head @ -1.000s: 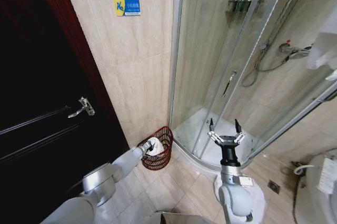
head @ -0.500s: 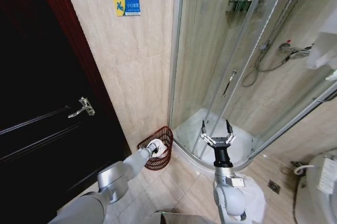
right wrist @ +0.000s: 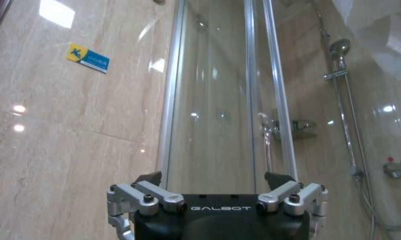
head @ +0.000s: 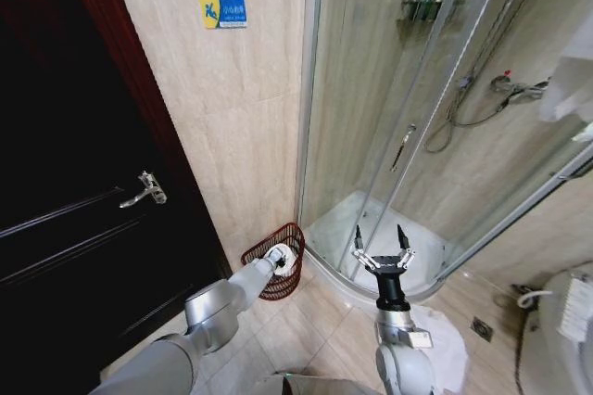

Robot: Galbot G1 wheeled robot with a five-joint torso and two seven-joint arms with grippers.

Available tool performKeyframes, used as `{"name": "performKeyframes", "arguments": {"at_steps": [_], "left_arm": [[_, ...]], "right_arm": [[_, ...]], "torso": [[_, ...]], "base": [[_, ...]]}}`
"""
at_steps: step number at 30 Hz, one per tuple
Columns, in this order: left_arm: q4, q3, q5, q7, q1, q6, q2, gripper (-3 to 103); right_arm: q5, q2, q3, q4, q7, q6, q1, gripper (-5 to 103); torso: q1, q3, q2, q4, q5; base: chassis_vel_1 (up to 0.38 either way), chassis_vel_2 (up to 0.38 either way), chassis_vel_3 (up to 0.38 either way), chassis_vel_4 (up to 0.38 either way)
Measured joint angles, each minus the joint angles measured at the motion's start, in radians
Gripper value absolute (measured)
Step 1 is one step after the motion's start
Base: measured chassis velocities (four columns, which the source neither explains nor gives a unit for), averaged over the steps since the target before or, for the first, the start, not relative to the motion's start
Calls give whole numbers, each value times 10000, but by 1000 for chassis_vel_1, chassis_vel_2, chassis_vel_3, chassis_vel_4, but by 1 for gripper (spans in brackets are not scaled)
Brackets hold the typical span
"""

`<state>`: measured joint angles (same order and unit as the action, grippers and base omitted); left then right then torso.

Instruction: Discard the used towel into the hamper.

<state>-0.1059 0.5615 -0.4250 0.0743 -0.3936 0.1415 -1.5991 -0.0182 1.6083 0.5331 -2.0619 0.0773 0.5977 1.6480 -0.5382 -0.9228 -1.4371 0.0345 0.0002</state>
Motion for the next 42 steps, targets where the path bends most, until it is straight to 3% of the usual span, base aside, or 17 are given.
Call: {"name": "performKeyframes", "arguments": {"at_steps": [3,7,10,15,17,20,22,26,30,32,33,35,36,37,42], "left_arm": [[-105,-27,67,-35,-40,-68,105,26],[-349,-165,106,-70,-116,-86,244,36],[-661,-263,116,-138,-253,-83,466,53],[-981,-594,143,-23,-407,151,623,63],[-1754,-613,-81,-96,-713,242,1061,74],[-2317,-594,-204,-136,-903,253,1432,80],[-3455,-808,-415,-412,-1287,241,2004,95],[-4607,-910,-769,-626,-1602,176,2520,98],[-6840,-1357,-1408,-773,-2278,-438,3424,100],[-7227,-1465,-1547,-842,-2419,-584,3582,100],[-7981,-1704,-1824,-946,-2703,-1084,3893,100],[-8487,-1898,-1984,-981,-2889,-1410,4115,100],[-9428,-2378,-2070,-1124,-3290,-1873,4486,100],[-9428,-2378,-2070,-1124,-3290,-1873,4486,100],[-11641,-4069,-1810,-1299,-4618,-2793,5456,100]], "right_arm": [[-16,-1,-38,11,-51,-42,-13,100],[-44,-1,-72,33,-49,-65,-20,100],[-62,-1,-76,150,-52,-34,-7,100],[-55,-1,-70,185,-75,-42,-11,100],[-58,-1,-67,177,-77,-158,-52,100],[-58,-1,-54,142,-77,-254,-77,100],[-17,-1,14,20,-110,-492,-120,100],[61,-1,127,-110,-178,-740,-177,100],[76,-1,393,-587,-356,-1613,-234,100],[21,-1,448,-649,-384,-1758,-214,100],[-79,-1,505,-791,-431,-2035,-122,100],[-90,-12,512,-904,-451,-2203,-29,100],[-82,-77,513,-1174,-511,-2518,193,100],[-82,-77,513,-1174,-511,-2518,193,100],[-169,-103,617,-1745,-593,-3008,646,100]], "torso": [[0,0,0,0,0],[0,0,0,1,0],[0,0,0,1,-2],[0,1,0,0,-1],[0,0,0,-2,-7],[0,1,0,0,-1],[0,0,0,5,-3],[1,1,0,2,-3],[0,1,0,0,-4],[0,1,0,0,-4],[0,1,0,-2,-4],[0,0,0,0,-3],[1,1,0,0,-4],[1,1,0,0,-4],[1,2,0,0,-5]], "base": [[0,0,0,0],[0,0,0,0],[0,0,0,0],[0,0,0,0],[0,0,0,0],[0,0,0,0],[0,0,0,0],[0,0,0,0],[0,0,0,0],[0,0,0,0],[0,0,0,0],[0,0,0,0],[0,0,0,0],[0,0,0,0],[0,0,0,0]]}}
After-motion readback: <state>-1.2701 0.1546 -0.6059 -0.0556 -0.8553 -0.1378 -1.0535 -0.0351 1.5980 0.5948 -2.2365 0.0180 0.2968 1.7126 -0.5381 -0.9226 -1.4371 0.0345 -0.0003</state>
